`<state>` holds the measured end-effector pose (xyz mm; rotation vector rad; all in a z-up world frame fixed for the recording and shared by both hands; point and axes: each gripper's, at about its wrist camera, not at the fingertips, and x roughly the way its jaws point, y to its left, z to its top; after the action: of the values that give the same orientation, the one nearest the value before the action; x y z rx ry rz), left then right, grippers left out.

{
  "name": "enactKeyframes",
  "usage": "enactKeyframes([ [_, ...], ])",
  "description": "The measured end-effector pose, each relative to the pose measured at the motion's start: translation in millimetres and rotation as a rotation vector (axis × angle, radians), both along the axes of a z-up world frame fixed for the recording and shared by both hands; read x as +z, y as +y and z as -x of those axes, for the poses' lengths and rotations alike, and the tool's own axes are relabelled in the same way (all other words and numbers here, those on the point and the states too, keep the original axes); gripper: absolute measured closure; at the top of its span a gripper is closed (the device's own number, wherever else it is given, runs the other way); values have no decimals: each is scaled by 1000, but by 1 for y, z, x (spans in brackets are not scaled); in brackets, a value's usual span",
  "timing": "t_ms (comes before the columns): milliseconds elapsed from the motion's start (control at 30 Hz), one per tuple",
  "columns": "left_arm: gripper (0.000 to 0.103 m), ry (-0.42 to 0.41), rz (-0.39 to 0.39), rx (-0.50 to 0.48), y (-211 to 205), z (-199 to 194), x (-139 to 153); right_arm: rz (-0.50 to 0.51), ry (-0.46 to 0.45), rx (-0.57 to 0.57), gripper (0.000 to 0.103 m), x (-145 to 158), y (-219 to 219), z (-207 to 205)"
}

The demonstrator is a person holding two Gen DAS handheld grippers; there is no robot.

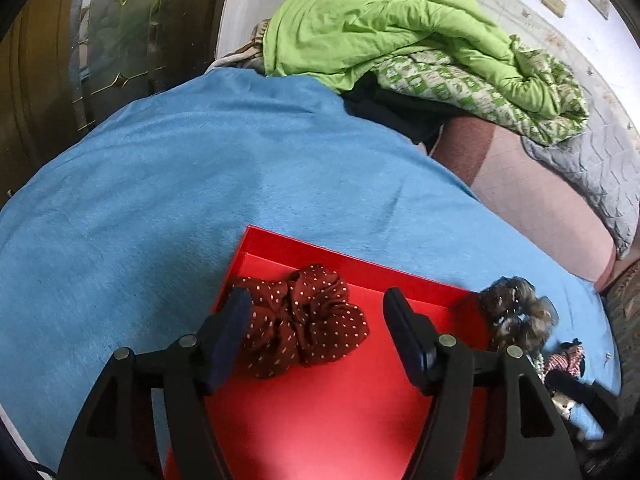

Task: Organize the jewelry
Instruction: 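Open the left tool to drop the red scrunchie in the tray while the right tool releases the grey one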

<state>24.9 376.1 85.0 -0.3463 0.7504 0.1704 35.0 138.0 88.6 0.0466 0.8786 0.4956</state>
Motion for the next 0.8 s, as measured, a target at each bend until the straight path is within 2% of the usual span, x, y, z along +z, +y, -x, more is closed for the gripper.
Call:
enactKeyframes([
  [200, 36, -15, 5, 13, -3, 11, 3, 76, -23, -50, 21, -6, -12, 6],
  [333, 36, 1, -16, 29, 0, 12, 0, 83, -10, -136, 21, -8, -30, -23],
  [500, 36, 29, 26, 32, 7, 6, -7, 88, 74, -237, 22, -28, -45, -72],
  [600, 36, 35, 43, 30, 8, 2, -8, 102, 124, -284, 27, -42, -50, -100],
  [633, 36, 38, 46, 30, 8, 1, -8, 104, 141, -295, 40, -46, -53, -109],
  [667, 36, 42, 48, 29, 8, 0, -9, 103, 156, -296, 63, -50, -54, -115],
  [700, 36, 45, 48, 30, 7, -1, -9, 91, 176, -289, 74, -52, -56, -121],
  [767, 36, 52, 46, 34, 8, -1, -10, 74, 165, -278, 84, -46, -59, -119],
  [800, 36, 57, 43, 40, 8, -2, -11, 68, 153, -269, 85, -42, -58, -114],
])
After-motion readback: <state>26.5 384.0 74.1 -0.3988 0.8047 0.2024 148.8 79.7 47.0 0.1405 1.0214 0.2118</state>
